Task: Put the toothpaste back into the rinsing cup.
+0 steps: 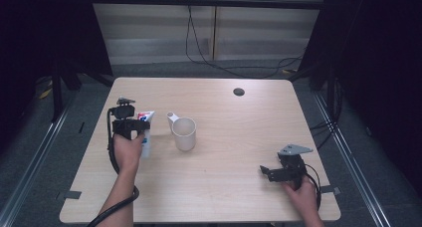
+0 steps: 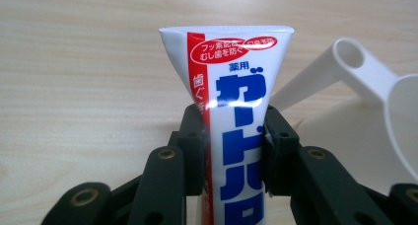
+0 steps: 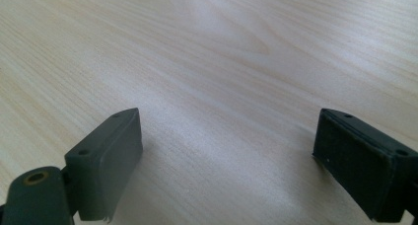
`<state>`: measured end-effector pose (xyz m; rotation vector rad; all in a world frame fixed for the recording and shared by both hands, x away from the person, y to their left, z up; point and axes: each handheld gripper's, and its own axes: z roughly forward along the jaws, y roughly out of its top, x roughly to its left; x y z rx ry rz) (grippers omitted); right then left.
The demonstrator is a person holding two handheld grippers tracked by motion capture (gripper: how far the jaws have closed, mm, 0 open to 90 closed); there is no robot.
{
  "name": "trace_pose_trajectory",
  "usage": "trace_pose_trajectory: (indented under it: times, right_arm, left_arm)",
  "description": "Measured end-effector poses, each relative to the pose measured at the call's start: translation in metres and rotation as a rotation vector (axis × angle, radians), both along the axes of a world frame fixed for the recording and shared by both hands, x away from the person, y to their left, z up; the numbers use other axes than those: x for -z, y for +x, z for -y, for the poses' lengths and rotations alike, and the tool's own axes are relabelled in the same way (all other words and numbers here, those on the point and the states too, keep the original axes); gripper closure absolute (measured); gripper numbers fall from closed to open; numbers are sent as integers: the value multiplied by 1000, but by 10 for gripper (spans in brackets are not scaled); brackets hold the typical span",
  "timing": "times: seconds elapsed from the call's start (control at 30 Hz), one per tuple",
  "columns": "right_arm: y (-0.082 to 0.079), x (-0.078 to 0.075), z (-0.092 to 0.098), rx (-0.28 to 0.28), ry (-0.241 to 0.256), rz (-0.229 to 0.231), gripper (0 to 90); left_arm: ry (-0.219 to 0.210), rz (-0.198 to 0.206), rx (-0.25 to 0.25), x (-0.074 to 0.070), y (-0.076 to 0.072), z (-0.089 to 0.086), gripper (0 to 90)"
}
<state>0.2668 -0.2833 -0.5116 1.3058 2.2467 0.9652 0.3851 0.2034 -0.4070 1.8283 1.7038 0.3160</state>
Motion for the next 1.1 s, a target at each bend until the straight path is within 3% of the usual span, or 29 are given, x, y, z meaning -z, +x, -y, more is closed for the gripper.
trace_pose_trajectory:
  times: [0.43, 0.67, 1.1]
  right_arm:
    - [0, 0, 0, 0, 0, 0, 107]
    - [0, 0, 0, 0, 0, 0, 107]
    - [0, 0, 0, 0, 0, 0, 107]
  left_arm:
    - [-22, 146, 28, -19, -6, 6, 682]
    - [-26, 198, 63, -33, -5, 16, 682]
    - [-34, 291, 82, -47, -4, 34, 682]
